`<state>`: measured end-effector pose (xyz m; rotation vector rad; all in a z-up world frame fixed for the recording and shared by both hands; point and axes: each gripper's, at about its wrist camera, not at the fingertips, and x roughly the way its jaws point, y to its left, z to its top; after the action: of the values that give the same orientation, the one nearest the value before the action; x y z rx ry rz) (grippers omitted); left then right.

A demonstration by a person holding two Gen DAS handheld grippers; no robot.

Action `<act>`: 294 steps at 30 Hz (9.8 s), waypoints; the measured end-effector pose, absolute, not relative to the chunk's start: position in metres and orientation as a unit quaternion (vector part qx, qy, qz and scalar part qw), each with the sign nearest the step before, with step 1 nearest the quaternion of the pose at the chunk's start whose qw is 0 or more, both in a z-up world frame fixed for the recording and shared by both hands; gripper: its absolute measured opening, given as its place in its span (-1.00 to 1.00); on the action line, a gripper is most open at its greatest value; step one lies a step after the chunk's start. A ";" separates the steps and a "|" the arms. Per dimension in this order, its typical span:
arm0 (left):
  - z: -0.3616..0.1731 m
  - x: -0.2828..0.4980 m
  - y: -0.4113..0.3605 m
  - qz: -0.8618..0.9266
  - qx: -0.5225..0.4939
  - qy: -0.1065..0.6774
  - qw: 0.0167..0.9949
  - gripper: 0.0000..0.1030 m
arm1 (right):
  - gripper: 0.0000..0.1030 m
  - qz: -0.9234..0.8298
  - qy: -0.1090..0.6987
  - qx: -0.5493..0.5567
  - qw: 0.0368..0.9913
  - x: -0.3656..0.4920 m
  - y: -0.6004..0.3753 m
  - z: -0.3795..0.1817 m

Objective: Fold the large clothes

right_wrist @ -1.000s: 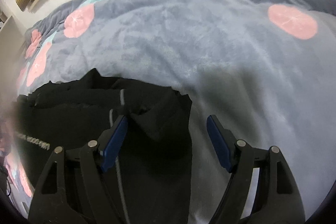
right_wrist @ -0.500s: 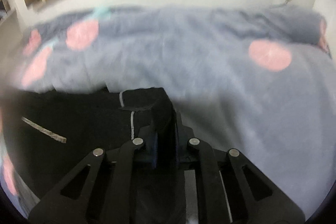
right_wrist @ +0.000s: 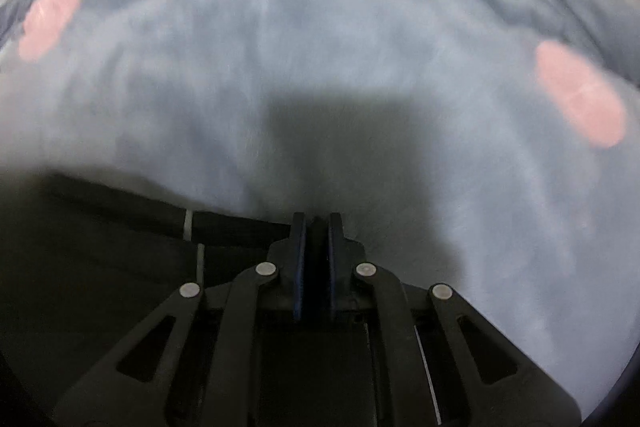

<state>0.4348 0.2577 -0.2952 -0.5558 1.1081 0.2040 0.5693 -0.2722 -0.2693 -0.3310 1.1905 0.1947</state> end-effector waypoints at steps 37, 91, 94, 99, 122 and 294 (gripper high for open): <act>-0.267 0.341 0.047 0.012 -0.171 0.511 0.842 -0.04 | 0.43 0.182 0.525 -0.151 0.818 0.366 -0.199 -0.238; -0.203 0.284 0.155 0.092 -0.232 0.509 0.824 0.14 | 0.49 0.169 0.524 -0.032 0.834 0.342 -0.298 -0.181; -0.191 0.280 0.200 0.085 -0.267 0.492 0.824 0.15 | 0.57 0.138 0.526 -0.007 0.839 0.365 -0.337 -0.180; -0.203 0.284 0.254 0.088 -0.331 0.477 0.809 0.18 | 0.58 0.135 0.539 0.023 0.831 0.400 -0.365 -0.195; -0.310 0.324 0.279 -0.050 -0.461 0.521 0.717 0.56 | 1.00 0.313 0.642 0.137 0.686 0.450 -0.369 -0.272; 0.046 0.043 -0.194 -0.017 -0.034 0.457 0.889 0.01 | 0.63 -0.003 0.471 -0.028 0.882 0.069 -0.355 0.023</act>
<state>0.0426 -0.1936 0.0462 -0.0702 0.9487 -0.0359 0.0692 -0.3553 0.0234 -0.0585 0.9812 -0.0072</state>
